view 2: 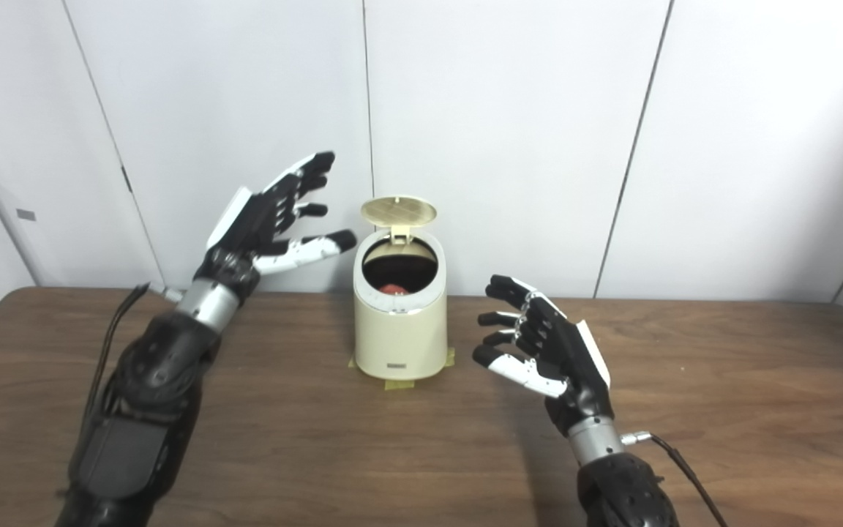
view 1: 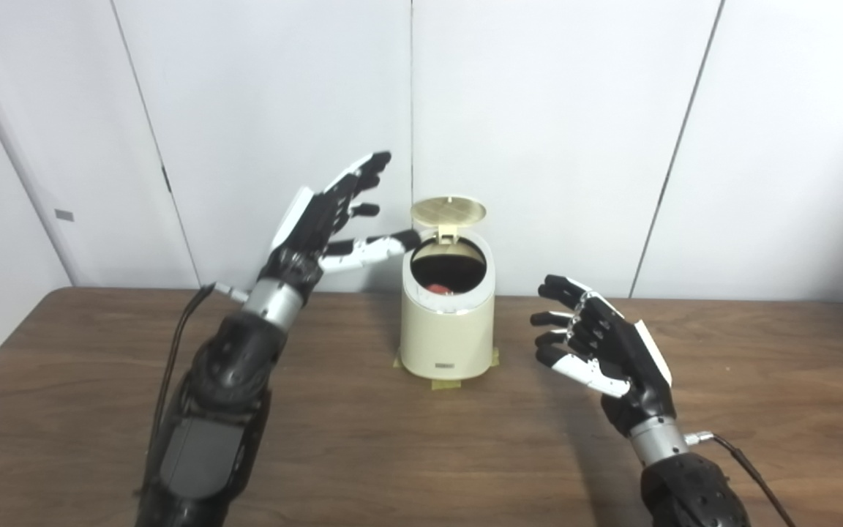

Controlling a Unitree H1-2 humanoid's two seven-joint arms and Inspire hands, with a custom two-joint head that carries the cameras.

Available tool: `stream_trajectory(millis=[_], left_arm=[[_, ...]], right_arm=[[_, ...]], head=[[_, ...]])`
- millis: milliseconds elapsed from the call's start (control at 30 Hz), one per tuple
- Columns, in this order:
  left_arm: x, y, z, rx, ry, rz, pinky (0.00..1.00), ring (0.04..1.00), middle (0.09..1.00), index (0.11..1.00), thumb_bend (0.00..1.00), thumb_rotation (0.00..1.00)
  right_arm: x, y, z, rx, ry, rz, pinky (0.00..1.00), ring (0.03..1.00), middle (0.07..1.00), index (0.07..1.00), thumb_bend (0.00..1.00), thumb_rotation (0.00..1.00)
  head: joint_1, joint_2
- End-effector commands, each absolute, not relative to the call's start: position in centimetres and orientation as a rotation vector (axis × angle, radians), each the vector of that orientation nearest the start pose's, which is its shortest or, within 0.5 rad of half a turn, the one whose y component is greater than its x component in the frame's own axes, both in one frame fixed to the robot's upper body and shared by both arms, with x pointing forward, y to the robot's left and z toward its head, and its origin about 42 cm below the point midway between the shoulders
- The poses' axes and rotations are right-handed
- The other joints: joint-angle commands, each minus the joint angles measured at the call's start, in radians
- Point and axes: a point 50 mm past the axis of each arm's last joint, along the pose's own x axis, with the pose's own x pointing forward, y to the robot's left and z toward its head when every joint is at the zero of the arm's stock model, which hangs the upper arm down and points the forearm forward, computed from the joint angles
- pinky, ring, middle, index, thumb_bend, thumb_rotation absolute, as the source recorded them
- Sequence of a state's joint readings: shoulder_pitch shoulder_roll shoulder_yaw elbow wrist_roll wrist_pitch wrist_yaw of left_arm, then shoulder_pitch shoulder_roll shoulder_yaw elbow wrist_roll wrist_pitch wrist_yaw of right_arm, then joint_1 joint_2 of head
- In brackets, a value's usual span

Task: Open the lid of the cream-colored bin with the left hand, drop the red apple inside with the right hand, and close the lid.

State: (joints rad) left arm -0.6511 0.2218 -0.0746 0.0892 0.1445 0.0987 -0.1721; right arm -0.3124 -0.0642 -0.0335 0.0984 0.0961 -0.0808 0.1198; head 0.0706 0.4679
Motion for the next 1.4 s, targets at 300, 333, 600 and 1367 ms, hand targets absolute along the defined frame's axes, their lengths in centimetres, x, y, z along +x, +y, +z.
stream_trajectory(millis=[300, 333, 600, 1367], left_arm=[[48.8, 17.6, 35.1, 0.793, -0.532, -0.305, 0.87, 0.979, 0.973, 0.918, 0.93, 0.42], [48.9, 17.5, 35.2, 0.836, -0.538, -0.309, 0.93, 0.99, 0.975, 0.915, 0.92, 0.42], [49.3, 16.7, 34.9, 1.03, -0.524, -0.338, 0.92, 1.0, 0.944, 0.876, 0.95, 0.41], [47.0, 17.2, 35.1, 1.097, -0.535, -0.403, 1.0, 1.0, 0.85, 0.804, 0.97, 0.45]], right_arm=[[38.4, -20.2, 20.1, 0.042, -0.376, 0.176, 0.53, 0.667, 0.802, 0.773, 0.92, 0.33], [38.4, -20.2, 20.1, 0.043, -0.376, 0.177, 0.52, 0.665, 0.801, 0.772, 0.92, 0.34], [38.3, -19.8, 20.3, 0.048, -0.375, 0.175, 0.51, 0.647, 0.782, 0.765, 0.94, 0.36], [38.4, -19.2, 20.2, 0.023, -0.385, 0.18, 0.52, 0.664, 0.793, 0.767, 0.88, 0.36]], head=[[-0.01, -0.002], [-0.012, -0.002], [-0.018, -0.001], [-0.03, 0.01]])
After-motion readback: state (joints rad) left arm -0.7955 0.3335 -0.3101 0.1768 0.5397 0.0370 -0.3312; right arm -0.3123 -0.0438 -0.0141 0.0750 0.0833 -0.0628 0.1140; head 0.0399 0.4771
